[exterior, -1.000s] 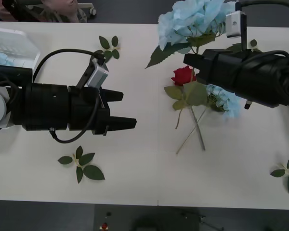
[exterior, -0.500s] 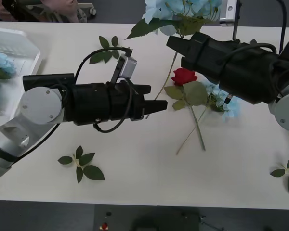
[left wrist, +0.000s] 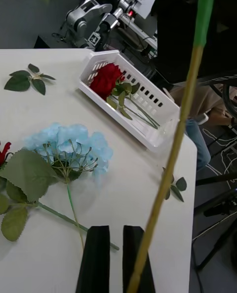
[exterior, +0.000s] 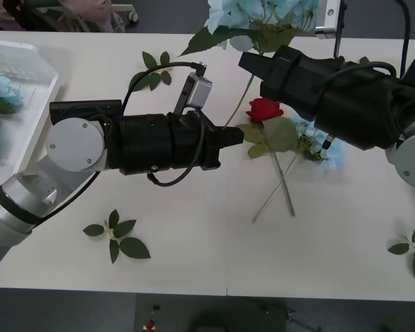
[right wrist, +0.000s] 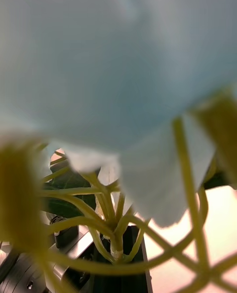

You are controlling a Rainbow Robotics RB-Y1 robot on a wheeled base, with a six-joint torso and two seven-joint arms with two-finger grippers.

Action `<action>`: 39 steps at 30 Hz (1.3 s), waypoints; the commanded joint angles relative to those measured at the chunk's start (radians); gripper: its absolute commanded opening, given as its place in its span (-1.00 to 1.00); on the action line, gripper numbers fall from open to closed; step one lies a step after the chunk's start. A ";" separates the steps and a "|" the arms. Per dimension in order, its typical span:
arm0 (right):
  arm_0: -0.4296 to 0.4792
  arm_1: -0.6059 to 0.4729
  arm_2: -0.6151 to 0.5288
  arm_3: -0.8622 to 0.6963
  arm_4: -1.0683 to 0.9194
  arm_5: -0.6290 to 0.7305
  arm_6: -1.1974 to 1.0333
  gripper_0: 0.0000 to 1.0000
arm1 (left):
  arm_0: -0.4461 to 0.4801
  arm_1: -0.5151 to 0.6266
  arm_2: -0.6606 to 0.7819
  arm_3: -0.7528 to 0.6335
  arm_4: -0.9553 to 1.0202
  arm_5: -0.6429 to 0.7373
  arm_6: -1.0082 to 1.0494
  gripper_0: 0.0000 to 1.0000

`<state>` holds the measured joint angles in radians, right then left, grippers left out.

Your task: Put the red flowers into the right box and the blue flowers into the left box

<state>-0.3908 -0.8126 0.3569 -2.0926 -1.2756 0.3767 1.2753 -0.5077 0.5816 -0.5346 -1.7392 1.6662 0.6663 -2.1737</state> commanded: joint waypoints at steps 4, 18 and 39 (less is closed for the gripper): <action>-0.033 -0.016 -0.009 -0.012 -0.001 -0.015 0.013 -1.00 | -0.023 0.026 0.008 -0.014 0.009 -0.008 -0.012 -1.00; -0.033 -0.045 -0.010 -0.006 -0.004 0.010 0.022 1.00 | -0.026 0.172 0.008 -0.029 0.118 -0.076 -0.015 -1.00; 0.072 -0.364 -0.010 0.034 -0.370 0.320 -0.399 1.00 | -0.028 0.843 0.104 0.438 0.075 0.090 -0.117 -1.00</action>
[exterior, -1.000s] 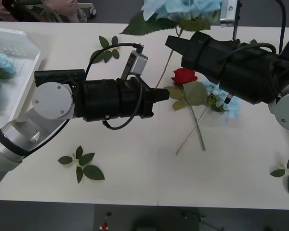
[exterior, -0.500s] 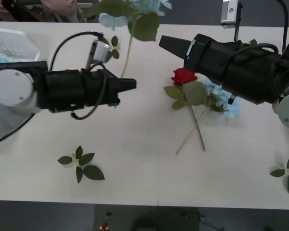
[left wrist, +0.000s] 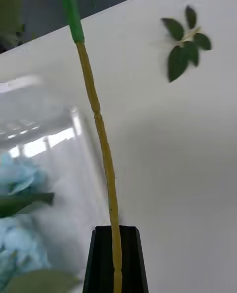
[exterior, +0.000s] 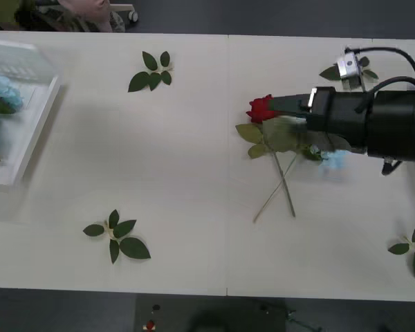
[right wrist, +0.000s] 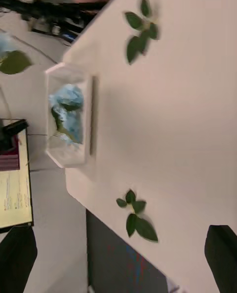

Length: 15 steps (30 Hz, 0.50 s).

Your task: Put the red flowers into the right box and the blue flowers into the left box

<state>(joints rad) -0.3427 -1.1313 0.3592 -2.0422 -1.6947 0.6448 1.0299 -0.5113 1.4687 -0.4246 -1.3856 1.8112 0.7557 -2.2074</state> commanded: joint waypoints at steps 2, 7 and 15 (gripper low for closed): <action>0.024 -0.050 -0.012 -0.029 0.113 0.110 -0.287 1.00 | -0.026 -0.064 -0.008 0.166 -0.130 -0.016 -0.091 -1.00; 0.005 -0.021 -0.012 -0.084 0.380 0.248 -0.697 1.00 | -0.023 -0.111 -0.010 0.237 -0.188 0.014 -0.198 -1.00; -0.039 0.117 -0.012 -0.010 0.636 0.394 -0.944 1.00 | 0.033 -0.128 -0.008 0.281 -0.197 -0.055 -0.210 -0.85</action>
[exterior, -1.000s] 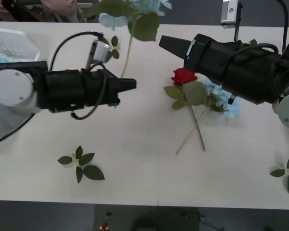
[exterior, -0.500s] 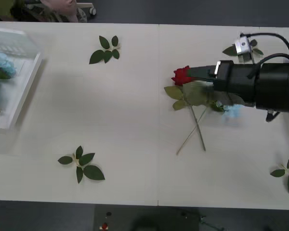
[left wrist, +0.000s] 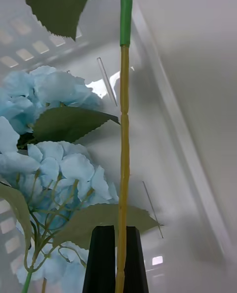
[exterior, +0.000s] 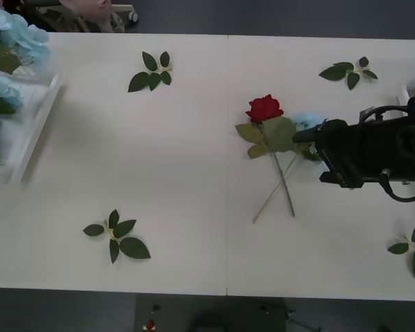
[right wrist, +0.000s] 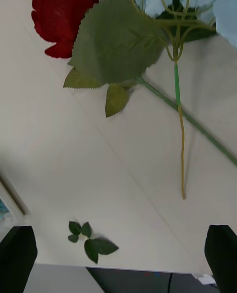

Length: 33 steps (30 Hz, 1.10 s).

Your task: Put the red flowers into the right box and the blue flowers into the left box

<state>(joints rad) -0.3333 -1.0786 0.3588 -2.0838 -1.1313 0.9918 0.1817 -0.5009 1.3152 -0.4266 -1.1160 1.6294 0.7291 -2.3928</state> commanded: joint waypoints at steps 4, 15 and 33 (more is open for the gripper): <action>-0.089 0.149 -0.011 0.102 0.171 0.093 -0.107 1.00 | 0.031 0.025 -0.007 0.039 -0.029 -0.037 -0.026 -0.71; -0.185 0.273 0.154 0.303 0.453 0.154 -0.070 1.00 | 0.031 0.025 -0.004 0.062 -0.014 -0.050 -0.046 1.00; -0.306 0.351 0.262 0.585 0.513 0.088 0.094 0.83 | 0.031 -0.122 0.282 -0.455 0.323 0.119 -0.290 1.00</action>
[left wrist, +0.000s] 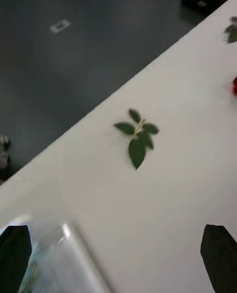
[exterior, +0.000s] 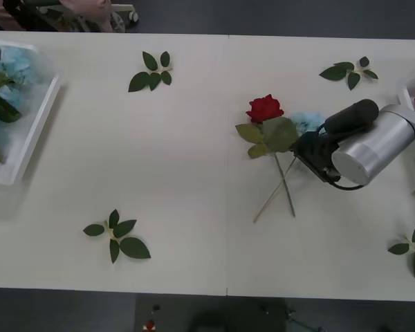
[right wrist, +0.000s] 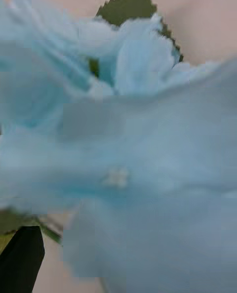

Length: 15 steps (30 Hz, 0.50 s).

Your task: Put the red flowers into the right box and the blue flowers into the left box

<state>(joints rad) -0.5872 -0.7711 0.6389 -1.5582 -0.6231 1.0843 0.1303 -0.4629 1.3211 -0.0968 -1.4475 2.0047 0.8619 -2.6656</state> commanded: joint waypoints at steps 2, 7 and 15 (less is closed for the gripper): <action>-0.063 0.059 -0.016 0.095 0.005 -0.006 0.173 0.72 | -0.005 -0.206 -0.069 -0.159 -0.090 -0.014 -0.017 1.00; -0.077 0.079 -0.018 0.136 0.005 -0.009 0.238 0.06 | 0.026 -0.390 -0.126 -0.289 -0.210 -0.001 -0.028 1.00; -0.079 0.081 -0.016 0.136 0.010 -0.007 0.252 -1.00 | 0.070 -0.445 -0.181 -0.452 -0.027 -0.004 0.004 1.00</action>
<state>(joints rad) -0.6431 -0.6851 0.6383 -1.4052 -0.6210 1.0822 0.3295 -0.3888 0.8421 -0.2601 -1.8559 1.9318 0.8579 -2.6655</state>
